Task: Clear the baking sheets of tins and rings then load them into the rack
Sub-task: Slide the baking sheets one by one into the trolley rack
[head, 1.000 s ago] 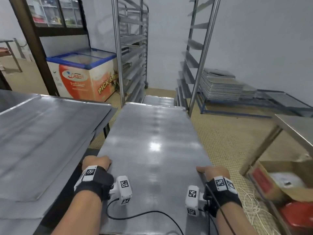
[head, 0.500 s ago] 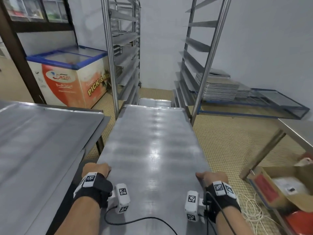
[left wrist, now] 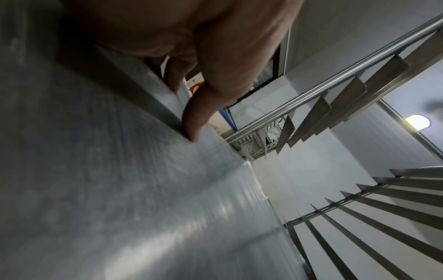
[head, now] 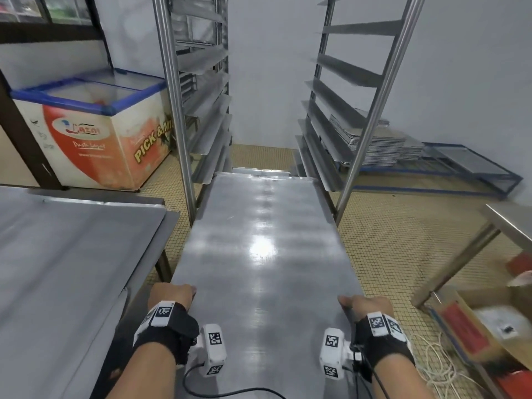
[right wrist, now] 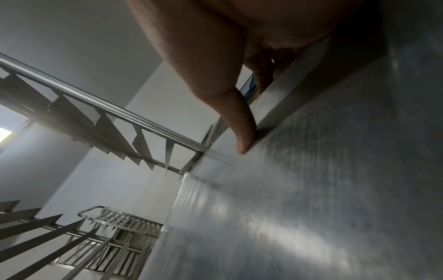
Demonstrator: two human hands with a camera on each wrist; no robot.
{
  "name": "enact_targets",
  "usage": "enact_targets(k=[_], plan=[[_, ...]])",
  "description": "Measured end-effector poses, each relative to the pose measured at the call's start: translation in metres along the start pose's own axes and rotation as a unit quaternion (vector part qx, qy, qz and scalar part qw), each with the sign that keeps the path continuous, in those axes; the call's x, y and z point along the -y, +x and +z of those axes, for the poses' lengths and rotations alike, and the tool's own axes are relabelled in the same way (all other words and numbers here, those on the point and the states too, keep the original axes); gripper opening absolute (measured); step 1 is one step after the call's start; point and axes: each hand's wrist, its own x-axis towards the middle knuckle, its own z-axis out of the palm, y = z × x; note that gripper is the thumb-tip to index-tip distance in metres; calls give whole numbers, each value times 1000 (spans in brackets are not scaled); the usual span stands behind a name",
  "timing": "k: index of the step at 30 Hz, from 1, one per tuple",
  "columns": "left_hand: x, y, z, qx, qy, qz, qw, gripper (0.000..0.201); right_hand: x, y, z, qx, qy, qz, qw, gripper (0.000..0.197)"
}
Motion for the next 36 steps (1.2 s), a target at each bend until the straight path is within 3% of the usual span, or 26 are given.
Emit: enact_targets(k=[5,11,19,23,26,33,36], plan=[[-24,38,22,-5,1,17,1000,26,20,36,23,2,-2,4,1000,38],[-66,82,56,-22,21,12,999,43,55,90,56,12,-20,14,1000,39],[-121,127,87,-5,14,24,1000,23,109,145,98,8,-29,14,999,48],[-152,139,96,0,13,14,1000,52,128,169,118,7,-35,2,999,39],[-170,148,102,-18,27,9,999,58,140,184,128,6,-28,-8,1000,32],[-199,171,114,-24,26,-1,999,61,166,211,154,-16,-24,0,1000,60],[-205,181,117,-23,27,-20,999,65,172,218,162,-29,-26,6,999,63]])
